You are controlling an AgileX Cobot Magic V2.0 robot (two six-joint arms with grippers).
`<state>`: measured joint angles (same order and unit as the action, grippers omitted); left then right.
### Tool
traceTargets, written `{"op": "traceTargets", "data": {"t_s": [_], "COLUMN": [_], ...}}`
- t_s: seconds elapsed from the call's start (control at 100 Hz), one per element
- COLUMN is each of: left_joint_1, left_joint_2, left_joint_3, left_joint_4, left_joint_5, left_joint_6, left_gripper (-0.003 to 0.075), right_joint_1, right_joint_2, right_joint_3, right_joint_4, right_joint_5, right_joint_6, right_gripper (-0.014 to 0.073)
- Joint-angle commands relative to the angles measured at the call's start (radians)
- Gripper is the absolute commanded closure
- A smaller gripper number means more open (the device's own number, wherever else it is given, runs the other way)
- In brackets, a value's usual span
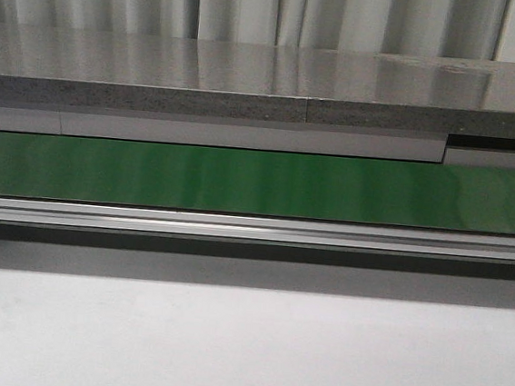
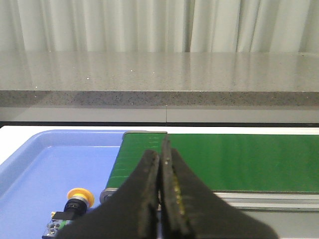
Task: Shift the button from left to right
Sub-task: 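Move the left gripper down toward the yellow push button in the blue tray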
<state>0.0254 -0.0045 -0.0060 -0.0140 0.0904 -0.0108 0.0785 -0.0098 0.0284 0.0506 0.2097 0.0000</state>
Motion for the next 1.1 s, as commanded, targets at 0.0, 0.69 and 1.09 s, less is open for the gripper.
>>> {"op": "traceTargets", "data": {"t_s": [0.0, 0.69, 1.09], "left_joint_1": [-0.008, -0.008, -0.008], "left_joint_2": [-0.031, 0.501, 0.579], "left_joint_3": [0.025, -0.532, -0.664], "left_joint_4": [-0.004, -0.013, -0.032], "left_joint_5": [-0.068, 0.484, 0.658], "left_joint_6": [-0.005, -0.005, -0.005], "left_gripper": [0.0741, 0.0741, 0.0741], "right_joint_1": [0.001, 0.001, 0.001], "right_joint_2": [-0.021, -0.021, -0.021], "right_joint_3": [-0.015, -0.015, -0.015], "right_joint_4": [-0.011, -0.011, -0.011], "right_joint_5": [-0.086, -0.086, -0.086], "right_joint_6": [0.000, 0.000, 0.000], "right_gripper": [0.0661, 0.0661, 0.0661]}}
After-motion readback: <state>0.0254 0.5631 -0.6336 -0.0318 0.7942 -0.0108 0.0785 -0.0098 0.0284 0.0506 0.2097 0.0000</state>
